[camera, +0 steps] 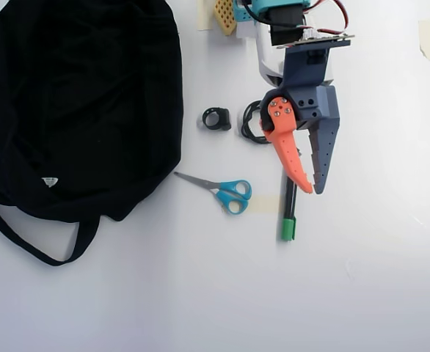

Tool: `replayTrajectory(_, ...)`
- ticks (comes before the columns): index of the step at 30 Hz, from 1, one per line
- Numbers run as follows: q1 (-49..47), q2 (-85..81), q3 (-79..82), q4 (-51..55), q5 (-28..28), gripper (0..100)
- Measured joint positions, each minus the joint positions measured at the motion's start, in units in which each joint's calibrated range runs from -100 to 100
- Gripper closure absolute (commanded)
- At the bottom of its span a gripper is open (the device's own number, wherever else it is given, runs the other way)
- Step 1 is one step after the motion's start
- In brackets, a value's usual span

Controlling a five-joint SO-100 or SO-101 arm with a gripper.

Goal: Put the cable into the black bag

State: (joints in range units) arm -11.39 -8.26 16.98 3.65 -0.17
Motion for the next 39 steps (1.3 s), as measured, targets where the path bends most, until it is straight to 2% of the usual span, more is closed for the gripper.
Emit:
replayTrajectory(7,1.2,4.6,-9.9,5.9,0.0,98)
replayTrajectory(34,2.4,4.8,-8.4,10.7,0.1,98)
replayTrajectory(39,2.6,4.1,-12.6,21.2,-0.1,98)
